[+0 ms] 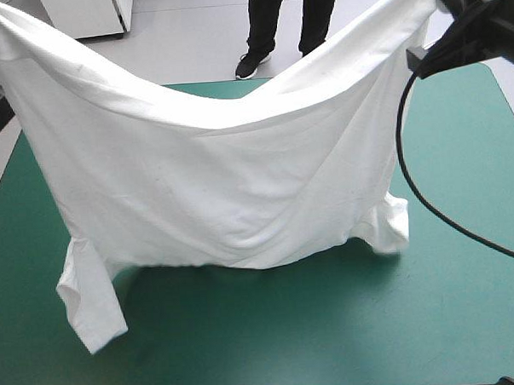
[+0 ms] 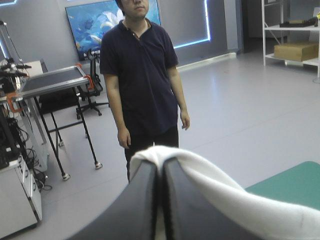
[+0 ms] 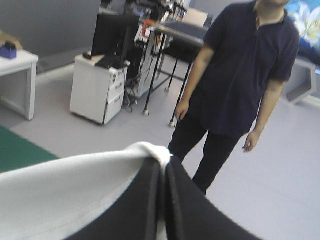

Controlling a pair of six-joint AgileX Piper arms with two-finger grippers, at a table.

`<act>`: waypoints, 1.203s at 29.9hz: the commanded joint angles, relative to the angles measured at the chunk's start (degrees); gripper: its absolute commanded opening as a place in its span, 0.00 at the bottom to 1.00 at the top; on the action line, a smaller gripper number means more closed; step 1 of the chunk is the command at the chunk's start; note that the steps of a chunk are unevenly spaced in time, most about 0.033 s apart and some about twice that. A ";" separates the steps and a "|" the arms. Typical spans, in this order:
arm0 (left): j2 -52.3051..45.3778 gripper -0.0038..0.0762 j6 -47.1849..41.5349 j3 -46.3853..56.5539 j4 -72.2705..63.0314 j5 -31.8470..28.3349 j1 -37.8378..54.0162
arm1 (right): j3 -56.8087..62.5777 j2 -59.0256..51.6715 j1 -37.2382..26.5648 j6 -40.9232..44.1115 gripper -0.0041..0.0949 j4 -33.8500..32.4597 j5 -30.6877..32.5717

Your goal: Fold the cloth

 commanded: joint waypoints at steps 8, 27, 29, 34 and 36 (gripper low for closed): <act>5.66 0.04 -0.05 -4.17 -3.56 -16.67 -0.34 | -2.67 1.67 -0.33 6.29 0.02 -12.62 -18.39; 32.18 0.04 7.92 -13.84 -13.58 -55.88 -0.34 | -23.42 30.56 -24.44 -0.32 0.02 15.30 -36.46; 35.46 0.04 7.92 -18.55 -13.58 -58.82 -0.34 | -25.39 33.00 -26.45 -2.75 0.02 19.90 -39.73; 43.53 0.04 7.92 -29.93 -13.46 -60.43 -0.34 | -26.37 35.87 -28.99 -6.38 0.02 24.72 -44.70; 45.72 0.04 7.92 -31.27 -13.46 -60.45 -0.34 | -26.37 36.52 -28.99 -7.78 0.02 24.72 -44.47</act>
